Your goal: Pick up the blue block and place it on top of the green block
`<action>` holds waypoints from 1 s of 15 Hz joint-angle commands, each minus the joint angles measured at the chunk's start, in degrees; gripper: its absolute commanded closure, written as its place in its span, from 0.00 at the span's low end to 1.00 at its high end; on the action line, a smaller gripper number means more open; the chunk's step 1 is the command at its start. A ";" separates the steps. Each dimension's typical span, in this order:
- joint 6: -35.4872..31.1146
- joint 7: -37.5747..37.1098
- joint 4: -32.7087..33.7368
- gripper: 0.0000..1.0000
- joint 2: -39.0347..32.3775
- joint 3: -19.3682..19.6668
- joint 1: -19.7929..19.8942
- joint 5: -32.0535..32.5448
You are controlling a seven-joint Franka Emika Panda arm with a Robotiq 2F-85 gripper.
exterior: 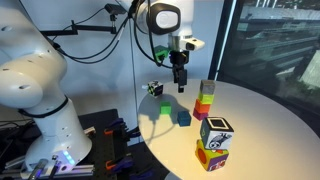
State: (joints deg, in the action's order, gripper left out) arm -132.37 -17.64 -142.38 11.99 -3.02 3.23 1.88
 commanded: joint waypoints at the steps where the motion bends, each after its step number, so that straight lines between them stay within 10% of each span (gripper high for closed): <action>1: -1.55 -1.36 1.38 0.00 -3.68 0.91 0.66 2.08; 15: -3.64 -3.44 3.99 0.00 -15.34 4.81 0.04 7.57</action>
State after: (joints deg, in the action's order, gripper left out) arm -136.01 -18.57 -140.24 -1.29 0.87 3.75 6.93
